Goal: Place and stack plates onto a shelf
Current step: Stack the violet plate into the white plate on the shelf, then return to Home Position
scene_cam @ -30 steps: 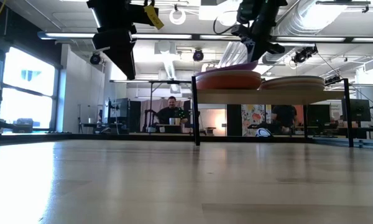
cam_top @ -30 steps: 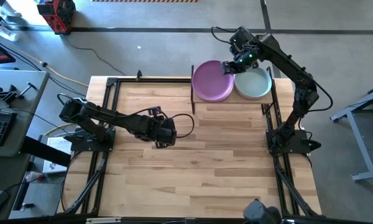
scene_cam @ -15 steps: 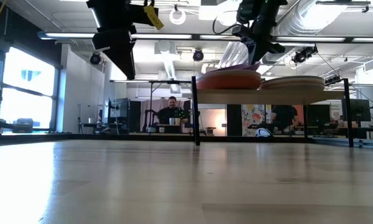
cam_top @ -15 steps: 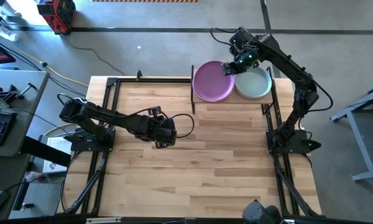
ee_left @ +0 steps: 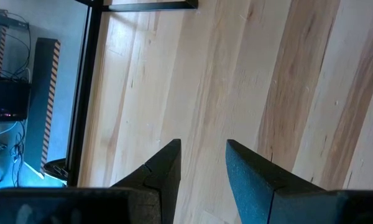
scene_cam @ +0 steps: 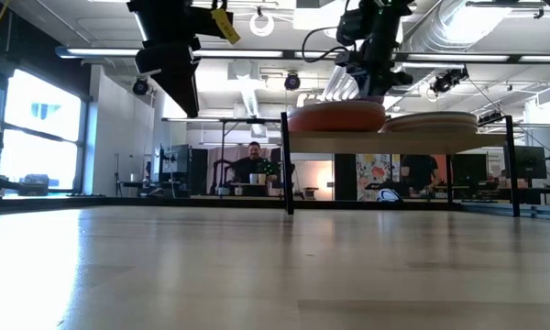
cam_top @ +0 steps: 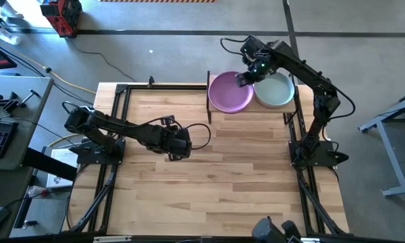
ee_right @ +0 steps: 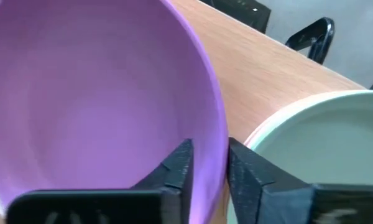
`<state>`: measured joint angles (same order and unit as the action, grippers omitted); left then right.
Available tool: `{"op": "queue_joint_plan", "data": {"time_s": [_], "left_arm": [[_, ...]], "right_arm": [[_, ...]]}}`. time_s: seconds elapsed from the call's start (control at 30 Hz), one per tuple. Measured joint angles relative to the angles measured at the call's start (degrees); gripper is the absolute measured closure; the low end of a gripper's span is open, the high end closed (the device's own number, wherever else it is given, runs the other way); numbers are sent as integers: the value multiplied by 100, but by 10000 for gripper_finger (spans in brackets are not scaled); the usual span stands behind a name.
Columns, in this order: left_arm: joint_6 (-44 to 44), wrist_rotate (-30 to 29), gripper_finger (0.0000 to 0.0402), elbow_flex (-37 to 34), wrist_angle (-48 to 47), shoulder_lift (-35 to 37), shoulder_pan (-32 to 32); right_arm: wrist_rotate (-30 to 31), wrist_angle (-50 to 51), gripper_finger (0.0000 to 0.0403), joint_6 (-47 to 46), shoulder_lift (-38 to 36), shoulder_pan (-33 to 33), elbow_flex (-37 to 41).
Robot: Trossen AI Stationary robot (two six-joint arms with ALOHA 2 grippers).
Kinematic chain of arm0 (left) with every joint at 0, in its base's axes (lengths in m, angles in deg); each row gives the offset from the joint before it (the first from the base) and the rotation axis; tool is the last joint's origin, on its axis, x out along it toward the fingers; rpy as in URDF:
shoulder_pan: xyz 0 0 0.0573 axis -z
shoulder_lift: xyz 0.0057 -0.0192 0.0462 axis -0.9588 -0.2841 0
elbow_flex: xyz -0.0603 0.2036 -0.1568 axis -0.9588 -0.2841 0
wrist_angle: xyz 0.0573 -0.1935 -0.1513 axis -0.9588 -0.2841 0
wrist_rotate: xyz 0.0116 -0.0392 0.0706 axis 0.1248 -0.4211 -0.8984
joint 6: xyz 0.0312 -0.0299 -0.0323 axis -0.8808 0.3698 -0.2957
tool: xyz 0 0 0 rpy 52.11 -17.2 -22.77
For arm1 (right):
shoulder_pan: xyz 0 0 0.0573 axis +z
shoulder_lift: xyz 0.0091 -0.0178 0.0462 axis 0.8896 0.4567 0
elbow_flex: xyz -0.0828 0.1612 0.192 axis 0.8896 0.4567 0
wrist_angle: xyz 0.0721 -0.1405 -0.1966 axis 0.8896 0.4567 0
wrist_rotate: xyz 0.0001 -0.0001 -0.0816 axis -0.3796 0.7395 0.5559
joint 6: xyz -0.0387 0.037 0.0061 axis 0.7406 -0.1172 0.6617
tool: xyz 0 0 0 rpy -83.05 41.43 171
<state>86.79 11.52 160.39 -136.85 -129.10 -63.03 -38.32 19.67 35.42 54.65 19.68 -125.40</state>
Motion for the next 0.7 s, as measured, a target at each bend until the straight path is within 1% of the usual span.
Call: {"op": "queue_joint_plan", "data": {"time_s": [0.1,0.2,0.43,0.57,0.7], "left_arm": [[-15,0,284,0,0,0,0],[-133,0,284,0,2,0,0],[-142,0,284,0,4,0,0],[-157,-1,284,-15,2,0,1],[-295,-4,284,-293,-24,0,0]], "right_arm": [[22,-48,315,-2,-9,-2,0],[61,-55,306,-2,-16,-5,0],[68,-3,304,30,-42,-74,-43],[-138,32,304,181,-69,-74,-187],[-389,85,304,450,-220,52,-269]]}}
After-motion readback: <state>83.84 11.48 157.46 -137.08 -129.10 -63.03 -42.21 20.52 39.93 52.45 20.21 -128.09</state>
